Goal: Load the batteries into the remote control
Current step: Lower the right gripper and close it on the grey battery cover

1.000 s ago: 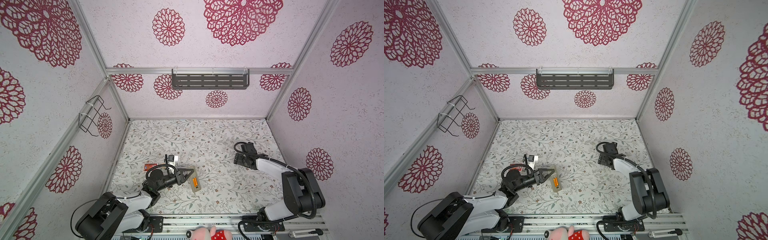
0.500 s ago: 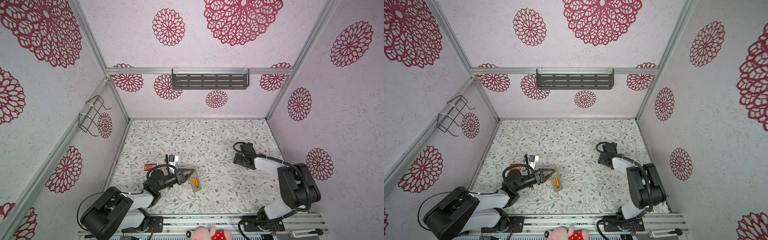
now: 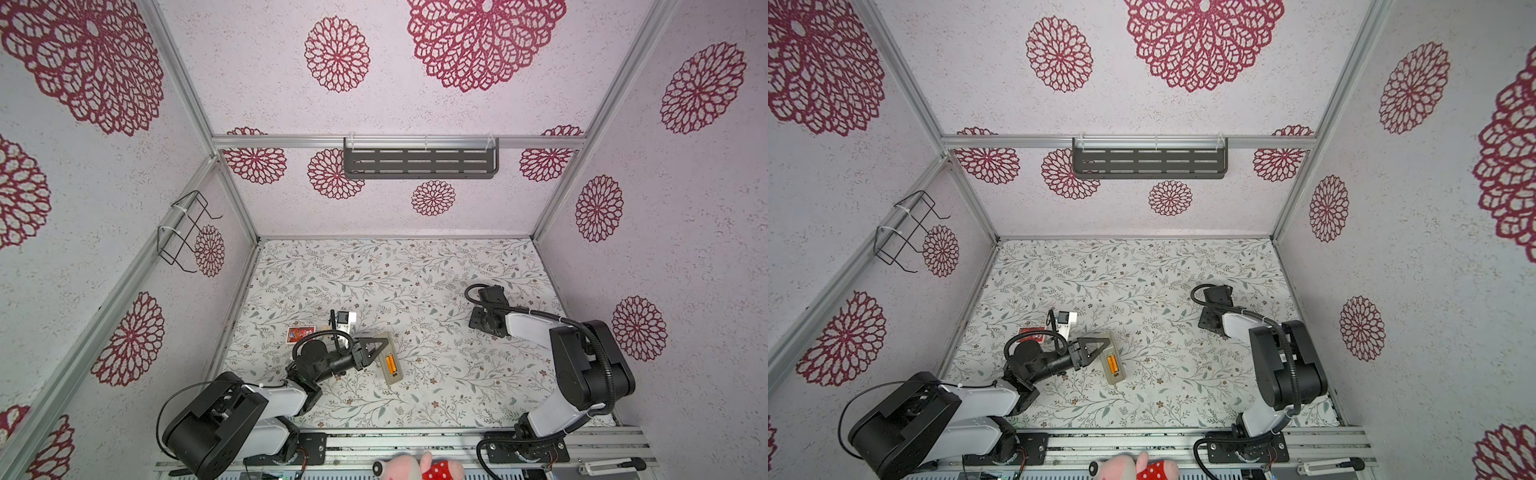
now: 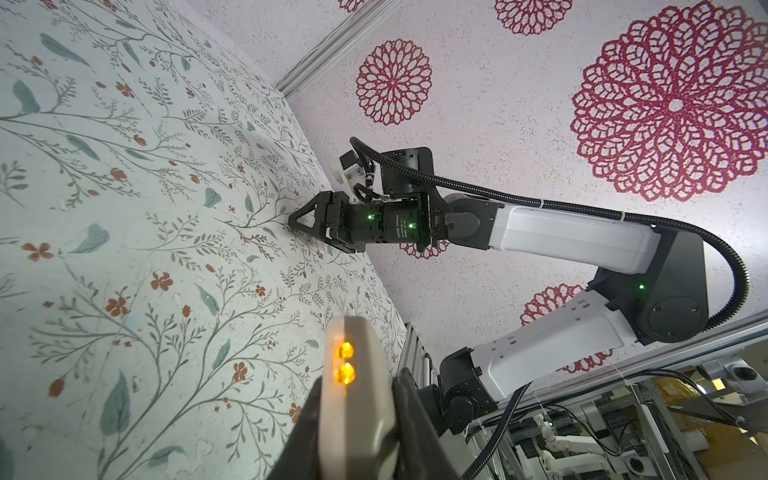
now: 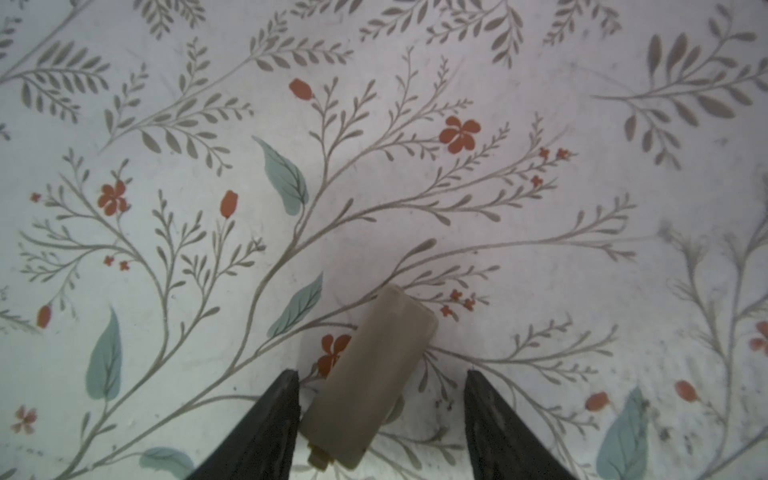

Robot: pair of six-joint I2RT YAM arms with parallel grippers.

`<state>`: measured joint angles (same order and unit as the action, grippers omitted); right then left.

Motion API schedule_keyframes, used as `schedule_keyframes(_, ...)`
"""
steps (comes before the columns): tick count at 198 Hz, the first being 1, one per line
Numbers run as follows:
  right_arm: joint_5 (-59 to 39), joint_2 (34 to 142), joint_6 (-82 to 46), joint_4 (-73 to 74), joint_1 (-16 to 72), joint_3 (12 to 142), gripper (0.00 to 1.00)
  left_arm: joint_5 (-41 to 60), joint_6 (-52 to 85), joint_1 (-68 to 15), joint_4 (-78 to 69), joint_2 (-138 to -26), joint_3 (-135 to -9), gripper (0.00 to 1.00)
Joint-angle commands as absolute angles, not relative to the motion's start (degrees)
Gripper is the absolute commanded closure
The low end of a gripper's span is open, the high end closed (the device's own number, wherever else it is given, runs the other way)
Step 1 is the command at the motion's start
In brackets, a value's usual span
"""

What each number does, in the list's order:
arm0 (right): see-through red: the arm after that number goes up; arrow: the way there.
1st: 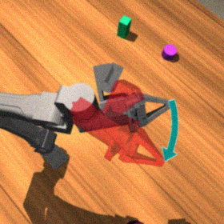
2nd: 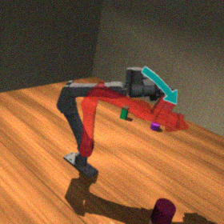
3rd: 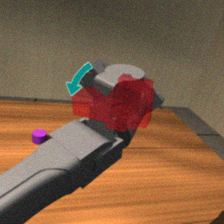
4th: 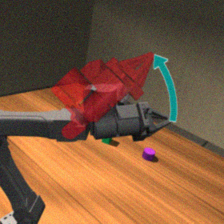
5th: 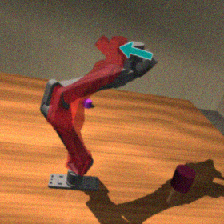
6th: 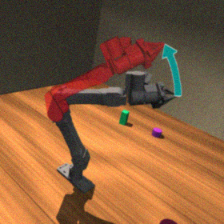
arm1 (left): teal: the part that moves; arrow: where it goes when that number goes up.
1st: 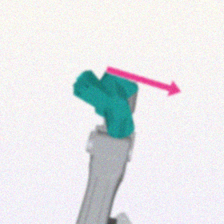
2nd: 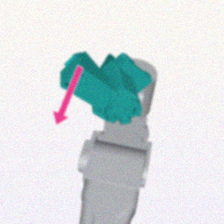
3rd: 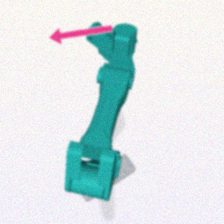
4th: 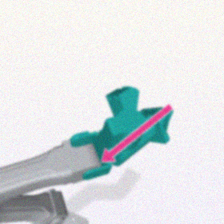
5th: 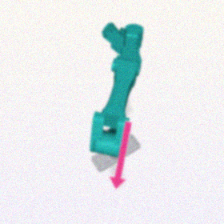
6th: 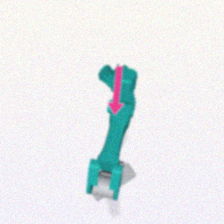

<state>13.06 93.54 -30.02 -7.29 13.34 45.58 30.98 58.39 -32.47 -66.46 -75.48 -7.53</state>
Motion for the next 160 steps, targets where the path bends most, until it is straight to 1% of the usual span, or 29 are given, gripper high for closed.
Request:
schedule_keyframes(1, 12.81, 94.52, -30.08, -7.30, 13.00, 46.80, 0.41, 31.46, 58.25, -32.18, -69.43, -75.85, -7.38, 1.00)
schedule_keyframes(50, 12.69, 94.83, -29.97, -7.12, 13.01, 46.90, 0.50, 31.47, 58.44, -32.20, -70.37, -76.77, -7.47, 1.00)
schedule_keyframes(76, 12.61, 95.01, -29.78, -7.29, 13.01, 46.93, 0.53, 31.55, 58.69, -32.25, -71.48, -77.51, -7.47, 1.00)
schedule_keyframes(137, 12.21, 95.03, -29.78, -6.94, 13.01, 46.64, 0.63, 31.55, 58.78, -32.17, -72.16, -77.92, -7.38, 1.00)
schedule_keyframes(160, 12.13, 94.88, -29.88, -6.86, 13.02, 46.44, 0.64, 31.55, 58.80, -32.19, -72.24, -77.96, -7.38, 1.00)
